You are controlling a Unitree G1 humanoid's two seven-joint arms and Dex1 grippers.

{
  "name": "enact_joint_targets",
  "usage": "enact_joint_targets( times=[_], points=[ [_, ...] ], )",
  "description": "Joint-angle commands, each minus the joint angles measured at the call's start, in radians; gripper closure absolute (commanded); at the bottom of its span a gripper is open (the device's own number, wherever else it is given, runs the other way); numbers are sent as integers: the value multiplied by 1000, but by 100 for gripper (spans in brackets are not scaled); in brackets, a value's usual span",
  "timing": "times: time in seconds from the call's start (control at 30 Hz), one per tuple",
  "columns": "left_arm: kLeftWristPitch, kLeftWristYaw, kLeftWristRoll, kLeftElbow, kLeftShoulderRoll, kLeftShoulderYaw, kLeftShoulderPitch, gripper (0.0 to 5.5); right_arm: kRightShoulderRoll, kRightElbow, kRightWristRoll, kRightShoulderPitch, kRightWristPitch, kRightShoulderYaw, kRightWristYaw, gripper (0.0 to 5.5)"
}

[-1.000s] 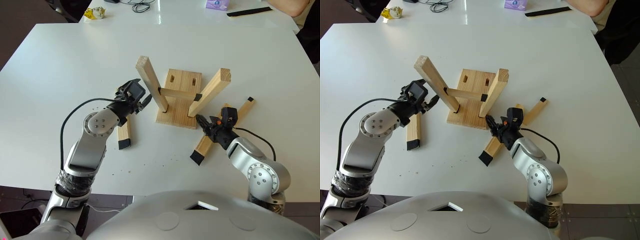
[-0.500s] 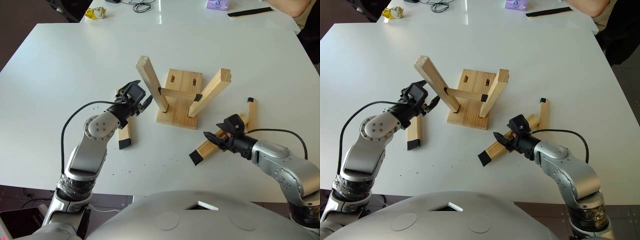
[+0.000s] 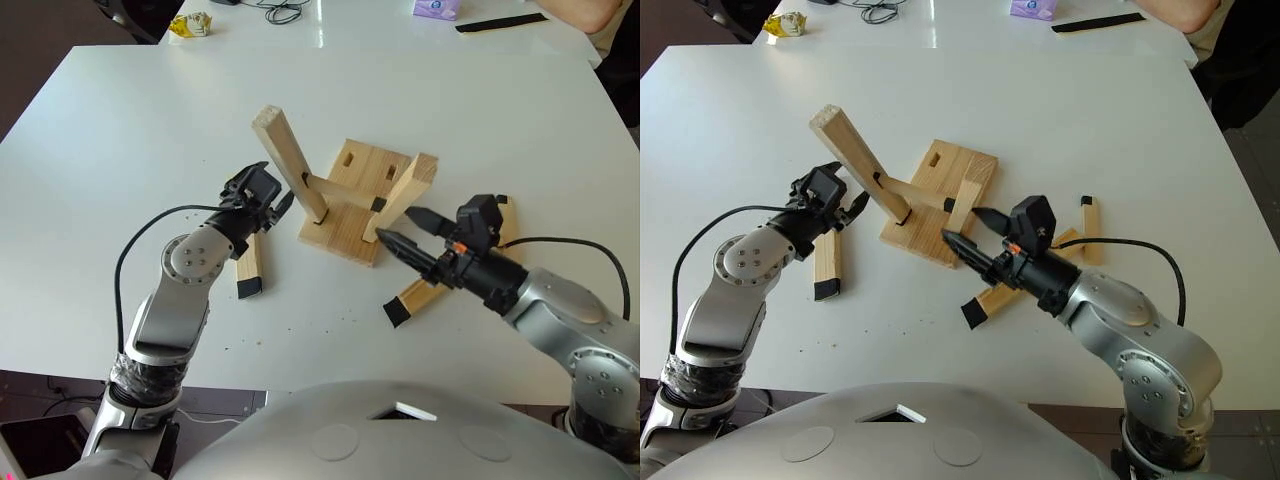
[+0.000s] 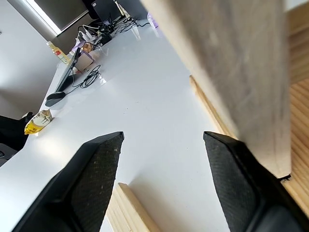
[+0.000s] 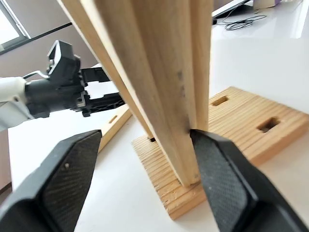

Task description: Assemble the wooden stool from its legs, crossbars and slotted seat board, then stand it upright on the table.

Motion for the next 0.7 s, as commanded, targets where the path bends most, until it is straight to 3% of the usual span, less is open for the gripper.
enact_joint_targets(
  times=[0.03,0.3,0.5,0.7],
  points=[
    [-11,-27,-10,1,1,-19,-29,242,-63,1,-32,36,38,103,-11,210],
    [-14,-32,-10,0,4,-17,-22,242,-116,29,-82,14,10,145,-4,210],
    [-10,-28,-9,-1,-6,-24,-28,242,-108,80,-231,-28,-20,346,-36,210],
    [-12,-39,-14,7,-2,-23,-42,242,-216,91,-351,2,-44,450,9,210]
  ],
)
